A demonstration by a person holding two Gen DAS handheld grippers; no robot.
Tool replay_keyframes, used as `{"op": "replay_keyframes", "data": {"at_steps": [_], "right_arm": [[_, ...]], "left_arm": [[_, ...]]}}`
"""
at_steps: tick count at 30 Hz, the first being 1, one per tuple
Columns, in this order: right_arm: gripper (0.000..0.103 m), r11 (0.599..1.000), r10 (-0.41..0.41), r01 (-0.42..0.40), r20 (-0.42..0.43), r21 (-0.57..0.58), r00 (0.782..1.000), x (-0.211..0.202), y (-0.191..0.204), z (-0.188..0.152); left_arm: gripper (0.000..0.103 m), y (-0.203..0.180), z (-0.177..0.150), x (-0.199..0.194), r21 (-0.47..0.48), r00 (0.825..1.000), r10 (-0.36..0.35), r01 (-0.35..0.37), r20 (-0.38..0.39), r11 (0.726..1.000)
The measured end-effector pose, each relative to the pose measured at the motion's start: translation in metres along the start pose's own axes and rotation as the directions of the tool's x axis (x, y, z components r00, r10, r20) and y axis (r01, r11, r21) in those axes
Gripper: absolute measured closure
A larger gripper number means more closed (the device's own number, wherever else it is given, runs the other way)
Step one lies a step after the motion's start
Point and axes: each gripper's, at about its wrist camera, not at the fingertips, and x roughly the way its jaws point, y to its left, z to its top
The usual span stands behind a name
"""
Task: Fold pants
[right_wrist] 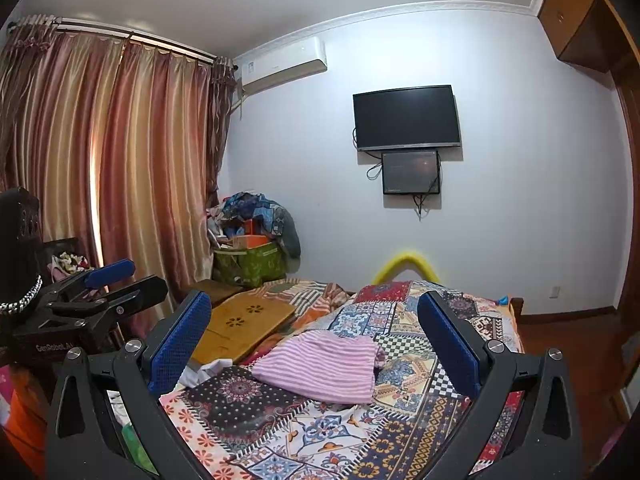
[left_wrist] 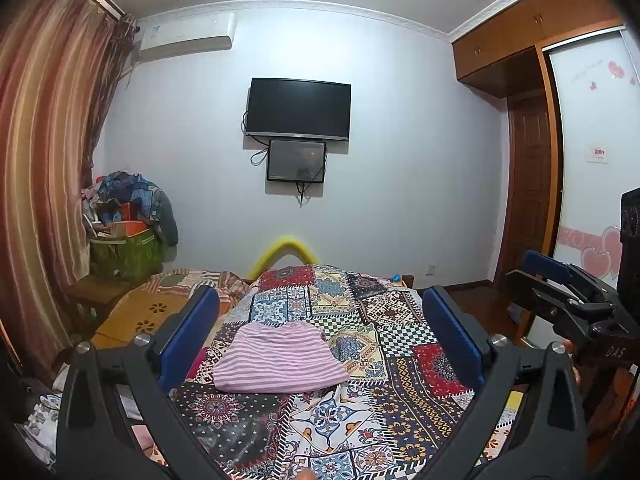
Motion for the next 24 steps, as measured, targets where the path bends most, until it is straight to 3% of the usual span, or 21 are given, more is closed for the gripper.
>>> {"op": "replay_keyframes", "data": {"at_steps": [24], "right_arm": [[0.0, 1.0, -0.002, 0.002, -0.016, -0.002, 1.0, 0.0027, -0.0047, -0.0015]], "left_arm": [[0.0, 0.0012, -0.0025, 0.0028, -0.009, 1.0, 0.001, -0.001, -0.018, 1.0]]}}
